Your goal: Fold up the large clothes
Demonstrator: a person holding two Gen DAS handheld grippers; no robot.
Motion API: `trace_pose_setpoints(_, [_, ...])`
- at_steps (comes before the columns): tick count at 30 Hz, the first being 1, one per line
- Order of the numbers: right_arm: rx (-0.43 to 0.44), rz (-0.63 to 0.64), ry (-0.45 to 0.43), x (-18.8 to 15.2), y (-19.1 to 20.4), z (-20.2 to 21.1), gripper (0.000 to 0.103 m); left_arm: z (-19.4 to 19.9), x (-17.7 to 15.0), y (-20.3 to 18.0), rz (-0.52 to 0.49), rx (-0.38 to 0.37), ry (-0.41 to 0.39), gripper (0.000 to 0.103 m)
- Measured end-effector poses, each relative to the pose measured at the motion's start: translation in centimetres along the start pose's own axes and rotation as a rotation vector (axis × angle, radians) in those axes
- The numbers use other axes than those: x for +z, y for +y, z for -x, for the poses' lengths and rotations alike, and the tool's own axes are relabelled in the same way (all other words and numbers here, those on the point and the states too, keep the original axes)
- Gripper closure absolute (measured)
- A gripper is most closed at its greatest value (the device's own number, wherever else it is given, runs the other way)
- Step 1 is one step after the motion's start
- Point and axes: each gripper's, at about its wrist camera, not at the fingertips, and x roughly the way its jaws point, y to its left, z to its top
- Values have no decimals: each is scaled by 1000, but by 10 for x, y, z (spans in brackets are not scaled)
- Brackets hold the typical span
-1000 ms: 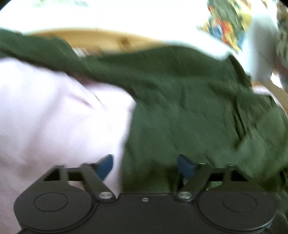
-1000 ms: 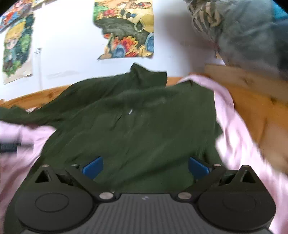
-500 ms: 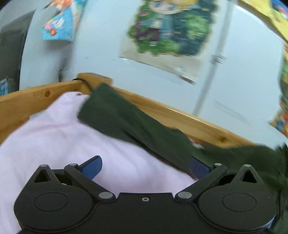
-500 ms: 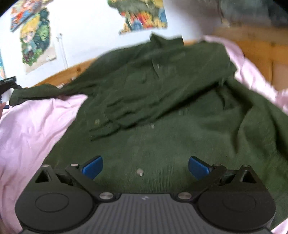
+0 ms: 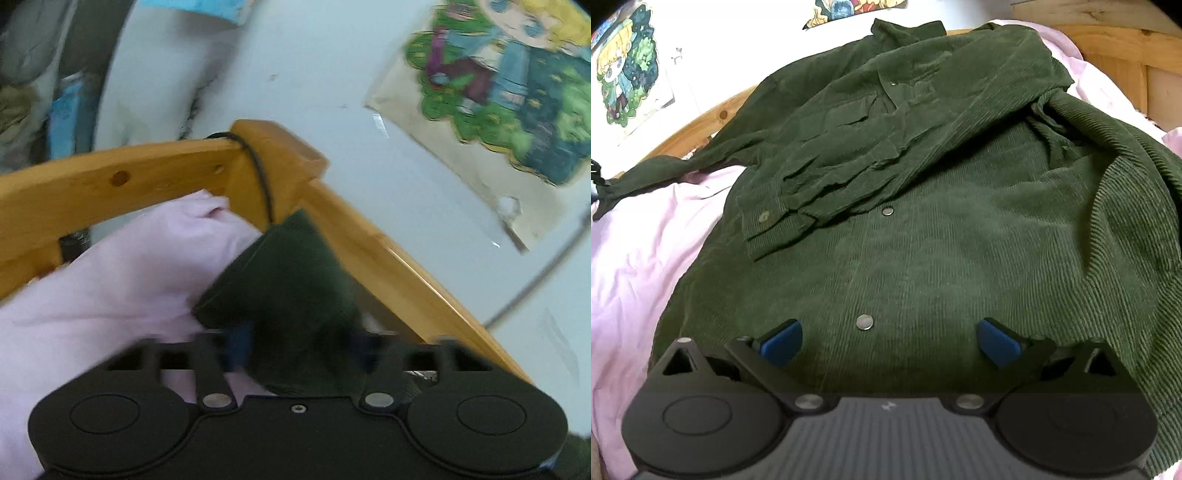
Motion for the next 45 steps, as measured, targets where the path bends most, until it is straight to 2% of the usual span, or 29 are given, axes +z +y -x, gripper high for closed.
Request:
trace_pose_setpoints(2, [8,-8,1,0,-1,0,0,13,-2,1,-16,-51,-29,91])
trace_pose_setpoints(4, [12,-13,-3,0,-2,1,0,29,-1,-2,-50,-98,-75,96])
trace_pose_setpoints(8, [17,-20,-14,0,-3,4,0,67,5,-26,-182,-245,-186,96])
trace_pose_setpoints(13, [23,-40,-38,0,-4,9,0,135,-7,-96,-408,-507,-308,96])
trace_pose_setpoints(17, [18,-80,-87,-1,-11,19,0,200,-53,-165,-650,-740,-368,95])
trace_pose_setpoints(20, [30,-115,-101,-1,-18,22,0,236,-111,-212,-801,-866,-362,96])
trace_pose_setpoints(22, [39,-131,-105,-1,-20,22,0,246,-145,-230,-834,-925,-328,96])
trace_pose_setpoints(23, [45,-135,-107,-1,-22,22,0,245,-160,-236,-829,-941,-292,91])
trace_pose_setpoints(24, [47,-138,-107,-1,-22,22,0,243,-173,-239,-818,-942,-256,84])
trace_pose_setpoints(25, [48,-138,-106,-1,-22,22,0,237,-186,-239,-801,-921,-220,81])
trace_pose_setpoints(26, [48,-136,-105,0,-21,21,0,232,-196,-237,-792,-890,-194,73])
trace_pose_setpoints(27, [47,-133,-105,0,-20,21,0,224,-205,-232,-781,-840,-163,62])
trace_pose_setpoints(28, [45,-131,-106,0,-18,21,0,216,-213,-224,-766,-794,-136,57])
trace_pose_setpoints(30, [39,-125,-115,1,-16,24,0,199,-225,-199,-742,-694,-83,35])
trace_pose_setpoints(32, [37,-125,-138,1,-15,29,0,181,-227,-169,-713,-580,-53,25])
trace_pose_setpoints(35, [41,-127,-148,1,-13,30,0,148,-221,-123,-674,-400,36,24])
trace_pose_setpoints(37, [36,-110,-143,2,-9,28,0,120,-214,-96,-624,-290,137,24])
trace_pose_setpoints(39, [36,-88,-136,2,-5,26,0,97,-209,-75,-561,-257,257,24])
trace_pose_setpoints(42, [39,-63,-130,2,-1,24,0,68,-205,-54,-434,-272,410,24])
trace_pose_setpoints(44, [42,-59,-127,2,0,24,0,54,-207,-52,-386,-261,468,24])
trace_pose_setpoints(45, [43,-61,-125,2,-1,24,0,47,-211,-50,-371,-263,500,28])
